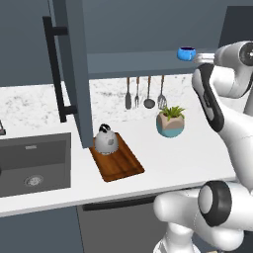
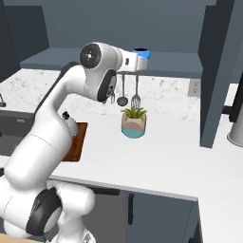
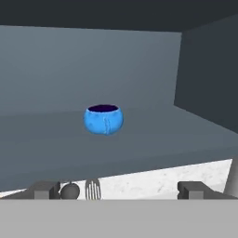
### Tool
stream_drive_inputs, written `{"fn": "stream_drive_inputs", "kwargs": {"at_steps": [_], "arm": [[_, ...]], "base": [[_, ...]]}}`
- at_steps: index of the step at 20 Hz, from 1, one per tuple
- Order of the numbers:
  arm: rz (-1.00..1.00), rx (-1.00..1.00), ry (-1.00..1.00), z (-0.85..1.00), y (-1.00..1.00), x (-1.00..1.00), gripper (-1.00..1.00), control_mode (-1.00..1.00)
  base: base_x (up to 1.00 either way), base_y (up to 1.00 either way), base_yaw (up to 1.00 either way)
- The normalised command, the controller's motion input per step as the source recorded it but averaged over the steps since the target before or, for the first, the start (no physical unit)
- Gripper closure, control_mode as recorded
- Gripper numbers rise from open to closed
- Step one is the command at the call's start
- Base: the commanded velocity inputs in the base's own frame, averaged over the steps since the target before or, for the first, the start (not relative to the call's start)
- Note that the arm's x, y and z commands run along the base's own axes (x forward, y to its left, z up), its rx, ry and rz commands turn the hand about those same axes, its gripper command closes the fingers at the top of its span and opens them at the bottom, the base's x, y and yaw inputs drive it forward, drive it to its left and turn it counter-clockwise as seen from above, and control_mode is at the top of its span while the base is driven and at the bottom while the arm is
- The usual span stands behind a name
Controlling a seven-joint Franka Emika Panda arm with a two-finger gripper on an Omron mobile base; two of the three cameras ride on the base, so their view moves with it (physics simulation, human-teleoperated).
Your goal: Pick the kettle from the counter and place it on the tray. Then pick the mug from the cabinet and place it on the tray. Then close the cabinet doors.
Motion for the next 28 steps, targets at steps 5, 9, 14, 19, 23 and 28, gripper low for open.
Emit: {"fn": "stream_drive_inputs", "kwargs": {"at_steps": [5,9,14,19,23,28], "arm": [[0.01,0.00,0.00,0.03,-0.09,0.31,-1.00,-1.00],[0.04,0.00,0.00,0.00,-0.01,0.30,-1.00,-1.00],[0.07,0.00,0.00,-0.01,0.03,0.22,-1.00,-1.00],[0.04,-0.06,0.04,0.00,0.02,0.28,-1.00,-1.00],[0.00,-0.09,0.23,-0.02,0.06,0.34,-1.00,-1.00],[0.06,-0.10,0.38,-0.15,0.01,0.30,-1.00,-1.00]], "base": [[0.00,0.00,0.00],[0.00,0.00,0.00],[0.00,0.00,0.00],[0.00,0.00,0.00],[0.00,0.00,0.00],[0.00,0.00,0.00]]}}
